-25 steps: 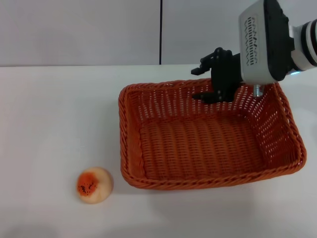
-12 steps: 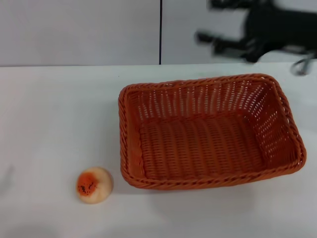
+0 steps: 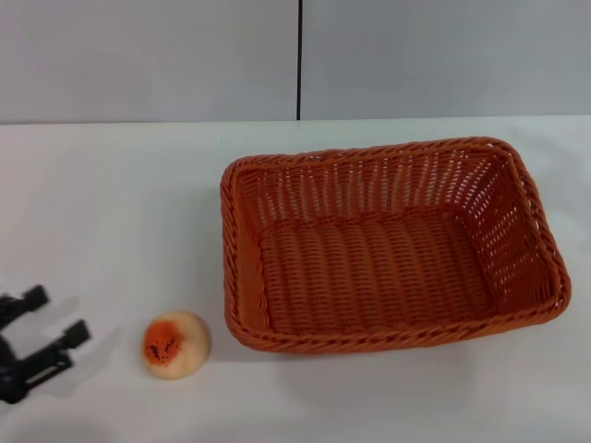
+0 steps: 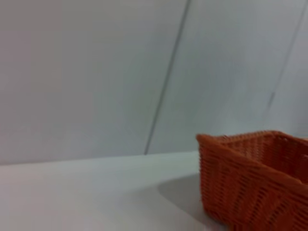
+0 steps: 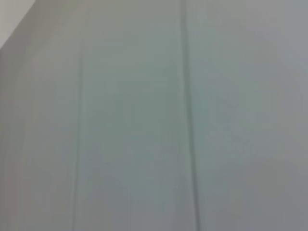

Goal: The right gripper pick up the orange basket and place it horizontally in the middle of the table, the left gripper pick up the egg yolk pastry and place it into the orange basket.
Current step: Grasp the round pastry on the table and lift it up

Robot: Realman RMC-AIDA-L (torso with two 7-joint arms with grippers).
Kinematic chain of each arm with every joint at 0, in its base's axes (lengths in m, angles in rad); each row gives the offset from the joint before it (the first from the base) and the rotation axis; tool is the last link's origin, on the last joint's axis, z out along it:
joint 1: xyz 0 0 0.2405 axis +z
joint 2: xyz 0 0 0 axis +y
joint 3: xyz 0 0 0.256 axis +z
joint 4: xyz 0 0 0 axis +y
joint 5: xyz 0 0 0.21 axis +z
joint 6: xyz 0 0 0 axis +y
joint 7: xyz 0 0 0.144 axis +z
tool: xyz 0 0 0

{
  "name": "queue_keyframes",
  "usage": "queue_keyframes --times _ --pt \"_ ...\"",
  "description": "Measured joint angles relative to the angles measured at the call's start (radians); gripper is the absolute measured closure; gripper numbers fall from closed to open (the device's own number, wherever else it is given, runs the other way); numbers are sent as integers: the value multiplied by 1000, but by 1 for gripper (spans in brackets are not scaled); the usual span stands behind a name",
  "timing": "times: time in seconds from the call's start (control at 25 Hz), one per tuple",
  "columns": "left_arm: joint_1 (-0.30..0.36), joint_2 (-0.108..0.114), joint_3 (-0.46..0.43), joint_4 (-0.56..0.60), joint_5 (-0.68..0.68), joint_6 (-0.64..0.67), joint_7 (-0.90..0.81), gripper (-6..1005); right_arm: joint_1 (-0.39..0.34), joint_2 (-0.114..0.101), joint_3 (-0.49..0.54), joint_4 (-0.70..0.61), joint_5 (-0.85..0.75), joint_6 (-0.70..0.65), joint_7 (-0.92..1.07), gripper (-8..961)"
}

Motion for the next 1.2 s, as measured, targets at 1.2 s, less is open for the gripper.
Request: queue_keyframes --times 1.2 --pt "-117 -3 80 -246 107 -193 98 299 -6 -2 53 123 32 75 -6 315"
